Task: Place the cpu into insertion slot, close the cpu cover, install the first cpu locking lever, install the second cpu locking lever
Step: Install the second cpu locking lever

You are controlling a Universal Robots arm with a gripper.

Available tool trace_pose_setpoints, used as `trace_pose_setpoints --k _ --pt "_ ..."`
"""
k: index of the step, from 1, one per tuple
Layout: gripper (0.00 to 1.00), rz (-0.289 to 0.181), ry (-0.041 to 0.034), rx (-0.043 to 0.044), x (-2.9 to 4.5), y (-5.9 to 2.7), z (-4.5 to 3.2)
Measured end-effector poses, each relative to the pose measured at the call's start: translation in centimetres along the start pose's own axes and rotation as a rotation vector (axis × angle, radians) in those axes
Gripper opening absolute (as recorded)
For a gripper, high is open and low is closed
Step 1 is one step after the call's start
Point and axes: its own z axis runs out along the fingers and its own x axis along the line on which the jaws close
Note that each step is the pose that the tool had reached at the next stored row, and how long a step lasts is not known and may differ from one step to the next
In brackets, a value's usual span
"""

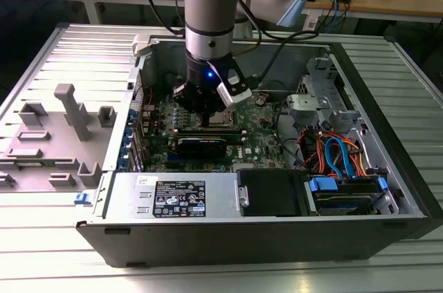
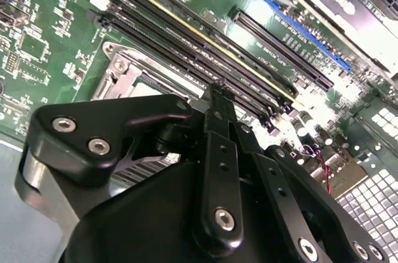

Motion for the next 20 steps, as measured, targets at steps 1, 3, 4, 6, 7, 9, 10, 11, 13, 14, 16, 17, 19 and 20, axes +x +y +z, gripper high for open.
trace_pose_setpoints --k 1,3,4,6,7,9,10,11,13,14,16,17,19,20 --pt "0.11 0.0 -0.0002 -0.0007 0.02 0.01 0.01" --pt "0.11 0.0 -0.0002 -0.0012 0.06 -0.1 0.03" --pt "0.11 0.0 -0.0002 -0.0012 0.07 -0.14 0.02" --pt "0.11 0.0 -0.0002 -0.0013 0.07 -0.26 0.03" --pt "0.11 0.0 -0.0002 -0.0013 0.08 -0.31 0.03" --pt "0.11 0.0 -0.0002 -0.0017 0.09 -0.34 0.01" --pt "0.11 0.0 -0.0003 -0.003 0.08 -0.34 0.01" --pt "0.11 0.0 -0.0003 -0.0042 0.08 -0.34 0.0" --pt "0.11 0.0 -0.0005 -0.0067 0.57 -0.35 0.08" --pt "0.11 0.0 -0.0004 -0.0067 0.64 -0.35 0.13" --pt "0.11 0.0 -0.0005 -0.0069 0.65 -0.35 0.14" --pt "0.11 0.0 -0.0006 -0.0069 0.65 -0.35 0.15" --pt "0.11 0.0 -0.0005 -0.0069 0.65 -0.35 0.15" --pt "0.11 0.0 -0.0005 -0.0069 0.65 -0.35 0.16"
